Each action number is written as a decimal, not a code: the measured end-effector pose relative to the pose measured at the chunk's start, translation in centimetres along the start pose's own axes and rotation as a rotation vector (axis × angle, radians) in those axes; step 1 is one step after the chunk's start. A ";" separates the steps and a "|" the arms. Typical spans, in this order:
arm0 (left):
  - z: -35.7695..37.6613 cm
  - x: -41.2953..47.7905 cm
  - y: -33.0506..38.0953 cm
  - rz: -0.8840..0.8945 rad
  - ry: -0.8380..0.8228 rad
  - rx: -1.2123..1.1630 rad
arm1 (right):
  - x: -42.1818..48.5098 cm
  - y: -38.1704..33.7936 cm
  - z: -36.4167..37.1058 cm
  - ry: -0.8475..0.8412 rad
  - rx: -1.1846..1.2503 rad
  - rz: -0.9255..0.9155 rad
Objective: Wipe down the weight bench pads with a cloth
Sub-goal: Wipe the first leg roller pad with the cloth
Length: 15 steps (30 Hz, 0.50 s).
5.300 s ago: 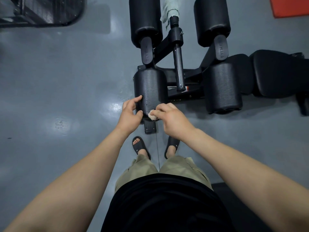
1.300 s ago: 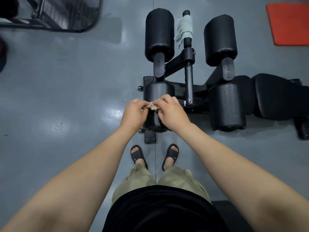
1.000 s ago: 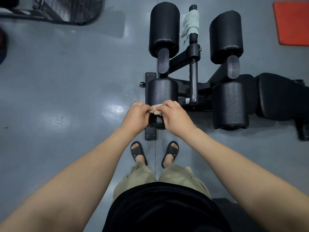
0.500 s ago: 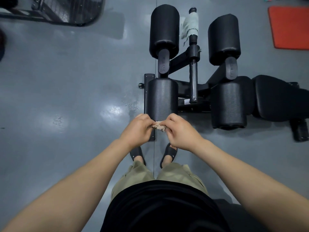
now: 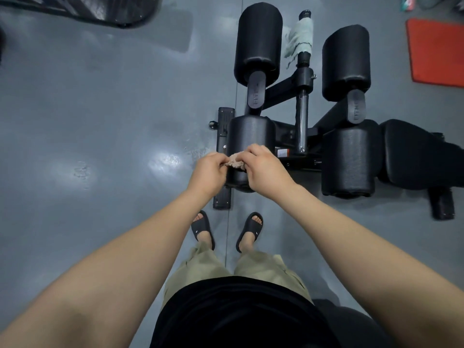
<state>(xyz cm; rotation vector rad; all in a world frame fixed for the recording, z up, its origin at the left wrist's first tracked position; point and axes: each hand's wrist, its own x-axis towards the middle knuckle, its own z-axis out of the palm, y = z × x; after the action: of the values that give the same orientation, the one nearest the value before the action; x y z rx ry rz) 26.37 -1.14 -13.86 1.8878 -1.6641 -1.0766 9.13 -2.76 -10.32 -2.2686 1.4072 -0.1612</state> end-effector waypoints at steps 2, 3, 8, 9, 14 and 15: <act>0.0 -0.8 0.0 0.071 -0.020 0.015 | -1.3 0.4 0.1 0.011 0.057 0.013; 0.1 -1.0 -0.1 0.106 -0.029 0.029 | -1.8 0.6 0.2 0.016 0.083 0.010; 0.4 -1.9 -0.6 0.244 -0.075 0.128 | -4.0 0.9 1.0 0.072 0.178 0.026; 0.5 -2.1 -0.7 0.265 -0.083 0.145 | -4.4 0.9 1.3 0.081 0.191 0.032; 0.1 -2.9 -0.8 0.397 -0.134 0.194 | -6.1 0.7 2.2 0.082 0.237 0.028; -0.1 -3.0 -0.8 0.416 -0.169 0.220 | -6.5 0.7 2.3 0.065 0.235 0.024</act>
<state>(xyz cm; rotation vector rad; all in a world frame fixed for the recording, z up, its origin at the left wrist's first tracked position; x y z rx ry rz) 26.98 1.88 -13.58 1.4987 -2.2257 -0.9293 6.24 3.34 -11.74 -2.0697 1.3695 -0.3751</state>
